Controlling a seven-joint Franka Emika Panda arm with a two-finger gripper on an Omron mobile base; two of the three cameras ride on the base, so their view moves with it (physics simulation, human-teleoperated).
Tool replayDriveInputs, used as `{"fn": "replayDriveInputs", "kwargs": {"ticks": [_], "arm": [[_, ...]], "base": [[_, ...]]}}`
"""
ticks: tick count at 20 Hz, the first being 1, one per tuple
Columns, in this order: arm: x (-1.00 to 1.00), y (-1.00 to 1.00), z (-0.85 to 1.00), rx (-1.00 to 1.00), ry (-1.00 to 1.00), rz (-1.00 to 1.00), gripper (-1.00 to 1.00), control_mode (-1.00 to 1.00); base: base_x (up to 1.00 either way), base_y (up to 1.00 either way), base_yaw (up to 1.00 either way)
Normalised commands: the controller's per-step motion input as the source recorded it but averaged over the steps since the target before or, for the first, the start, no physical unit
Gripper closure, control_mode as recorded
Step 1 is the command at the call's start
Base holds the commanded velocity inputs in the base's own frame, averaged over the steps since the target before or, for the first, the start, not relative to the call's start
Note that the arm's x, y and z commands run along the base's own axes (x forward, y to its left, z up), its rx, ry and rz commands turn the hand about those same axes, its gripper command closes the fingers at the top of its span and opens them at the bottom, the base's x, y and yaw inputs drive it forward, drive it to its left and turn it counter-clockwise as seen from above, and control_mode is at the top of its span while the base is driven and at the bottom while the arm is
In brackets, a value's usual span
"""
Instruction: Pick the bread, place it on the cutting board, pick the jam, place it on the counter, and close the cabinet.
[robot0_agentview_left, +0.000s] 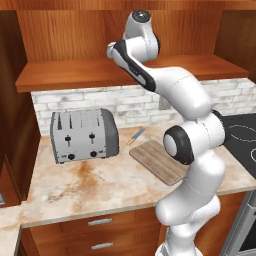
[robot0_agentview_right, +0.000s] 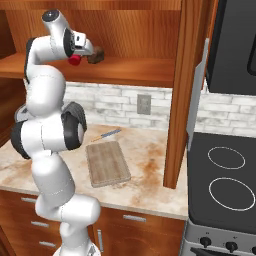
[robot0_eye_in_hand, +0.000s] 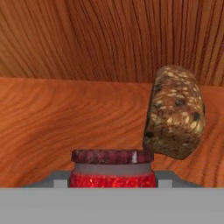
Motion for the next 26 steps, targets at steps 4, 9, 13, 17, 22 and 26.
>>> {"fn": "replayDriveInputs", "kwargs": {"ticks": [4,9,13,17,22,26], "arm": [[-0.57,-0.04,-0.01,0.00,-0.06,0.00,1.00,-1.00],[-0.63,-0.05,-0.02,0.00,-0.06,0.00,1.00,-1.00],[-0.70,-0.06,-0.01,0.00,-0.06,0.00,1.00,-1.00],[-0.83,-0.08,0.00,0.00,-0.08,0.00,1.00,-1.00],[-0.90,-0.02,-0.01,0.00,-0.09,0.00,1.00,-1.00],[-0.86,0.00,-0.04,0.00,-0.12,0.00,1.00,-1.00]], "base": [[0.00,0.00,0.00],[0.00,0.00,0.00],[0.00,0.00,0.00],[0.00,0.00,0.00],[0.00,0.00,0.00],[0.00,0.00,0.00]]}}
